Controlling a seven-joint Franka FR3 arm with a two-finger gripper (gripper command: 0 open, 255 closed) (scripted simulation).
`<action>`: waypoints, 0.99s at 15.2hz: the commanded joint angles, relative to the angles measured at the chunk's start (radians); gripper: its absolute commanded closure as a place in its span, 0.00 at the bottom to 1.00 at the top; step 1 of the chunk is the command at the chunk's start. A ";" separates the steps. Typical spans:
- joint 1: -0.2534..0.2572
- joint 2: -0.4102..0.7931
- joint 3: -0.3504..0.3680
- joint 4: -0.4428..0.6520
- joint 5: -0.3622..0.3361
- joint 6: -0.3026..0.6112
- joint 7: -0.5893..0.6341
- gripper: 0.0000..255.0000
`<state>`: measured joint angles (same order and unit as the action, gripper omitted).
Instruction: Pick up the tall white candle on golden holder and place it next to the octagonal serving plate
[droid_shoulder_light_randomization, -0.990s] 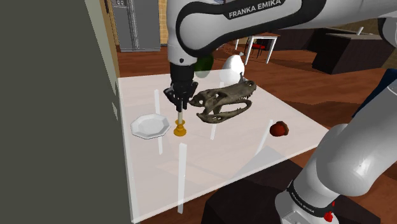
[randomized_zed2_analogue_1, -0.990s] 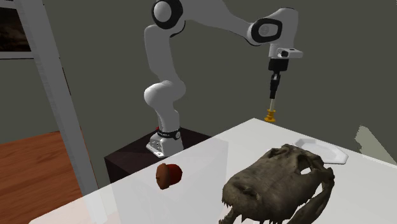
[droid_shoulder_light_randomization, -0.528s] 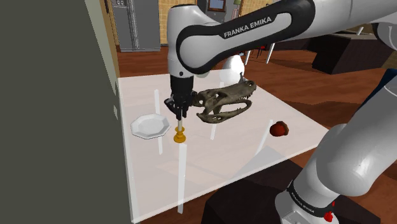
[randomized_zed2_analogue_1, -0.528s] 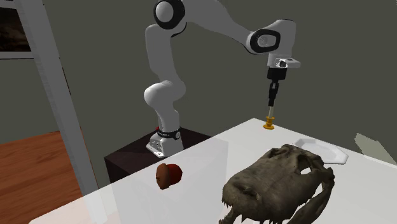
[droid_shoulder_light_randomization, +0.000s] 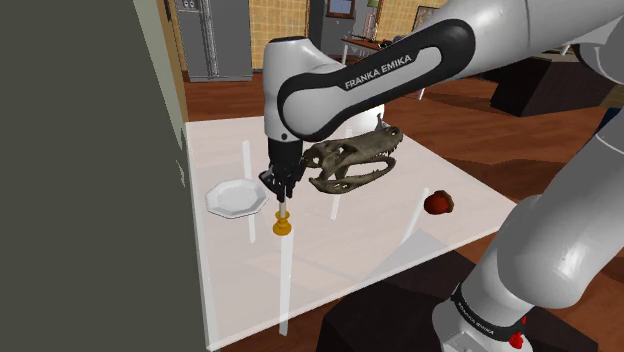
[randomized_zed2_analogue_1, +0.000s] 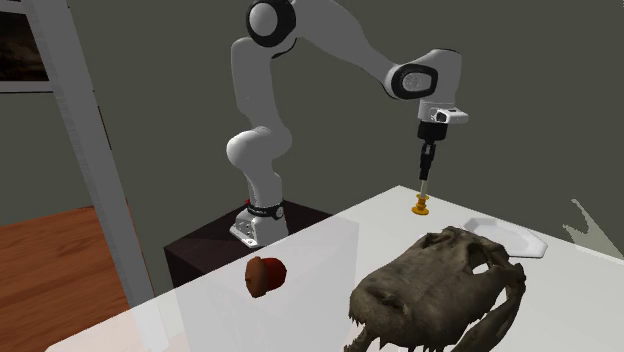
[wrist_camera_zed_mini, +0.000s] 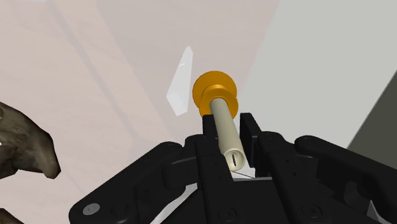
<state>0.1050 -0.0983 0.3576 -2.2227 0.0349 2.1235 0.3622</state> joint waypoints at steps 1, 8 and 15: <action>0.000 0.013 0.002 -0.016 -0.004 0.029 0.004 1.00; 0.000 0.025 0.003 -0.030 -0.009 0.054 0.007 1.00; 0.000 0.025 0.003 -0.030 -0.009 0.054 0.007 0.00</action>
<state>0.1053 -0.0734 0.3604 -2.2523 0.0259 2.1770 0.3696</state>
